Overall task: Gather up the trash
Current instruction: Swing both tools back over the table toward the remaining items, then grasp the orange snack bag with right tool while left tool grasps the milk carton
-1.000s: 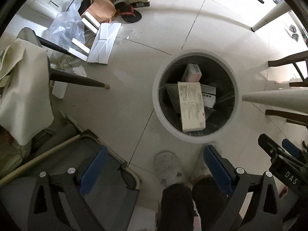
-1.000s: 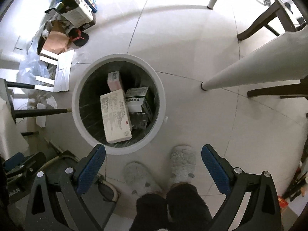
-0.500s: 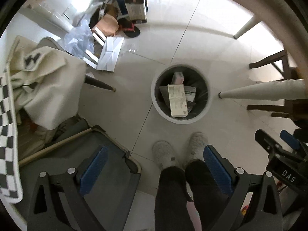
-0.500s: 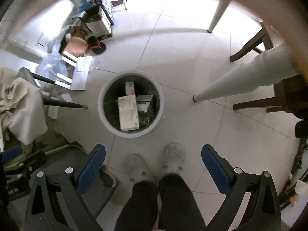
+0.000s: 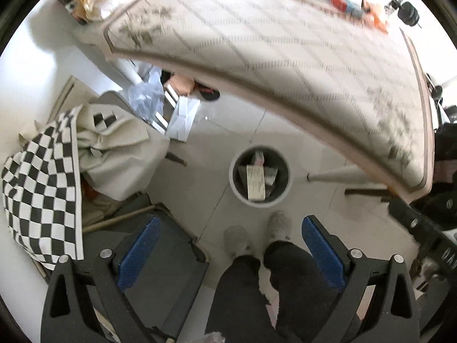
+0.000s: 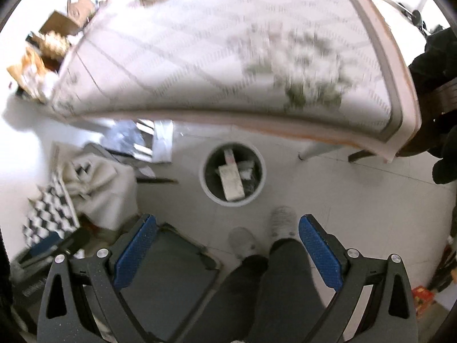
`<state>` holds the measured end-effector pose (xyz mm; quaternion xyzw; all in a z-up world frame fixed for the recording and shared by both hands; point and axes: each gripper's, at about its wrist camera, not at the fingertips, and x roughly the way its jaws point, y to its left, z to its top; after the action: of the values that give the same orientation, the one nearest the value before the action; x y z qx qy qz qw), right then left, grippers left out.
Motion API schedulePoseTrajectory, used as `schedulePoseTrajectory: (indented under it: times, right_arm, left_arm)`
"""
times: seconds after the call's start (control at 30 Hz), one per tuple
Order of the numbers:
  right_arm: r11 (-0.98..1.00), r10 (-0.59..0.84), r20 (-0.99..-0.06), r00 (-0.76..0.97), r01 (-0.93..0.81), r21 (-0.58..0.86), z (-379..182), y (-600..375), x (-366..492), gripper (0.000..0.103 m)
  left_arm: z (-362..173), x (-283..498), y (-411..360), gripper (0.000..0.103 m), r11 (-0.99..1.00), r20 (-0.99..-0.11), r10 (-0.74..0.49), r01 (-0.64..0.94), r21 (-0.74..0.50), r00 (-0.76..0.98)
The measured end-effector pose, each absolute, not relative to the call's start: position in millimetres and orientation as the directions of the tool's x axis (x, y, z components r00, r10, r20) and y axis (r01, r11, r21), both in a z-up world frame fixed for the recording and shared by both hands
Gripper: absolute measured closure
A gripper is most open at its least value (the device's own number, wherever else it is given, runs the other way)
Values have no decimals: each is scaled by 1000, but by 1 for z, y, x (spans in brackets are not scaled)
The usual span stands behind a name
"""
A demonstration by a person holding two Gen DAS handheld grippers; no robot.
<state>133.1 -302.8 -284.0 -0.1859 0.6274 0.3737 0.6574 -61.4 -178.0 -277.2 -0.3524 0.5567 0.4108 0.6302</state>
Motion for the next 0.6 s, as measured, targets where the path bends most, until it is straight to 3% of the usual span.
schedulePoseTrajectory:
  times: [0.27, 0.6]
  right_arm:
    - [689, 318, -948, -8, -685, 237, -224, -240, 229, 2]
    - [691, 305, -951, 49, -698, 186, -220, -115, 419, 2]
  left_arm:
    - [-250, -1, -123, 1, 406, -983, 180, -913, 34, 44]
    - [-251, 150, -6, 1, 357, -990, 135, -934, 4, 48]
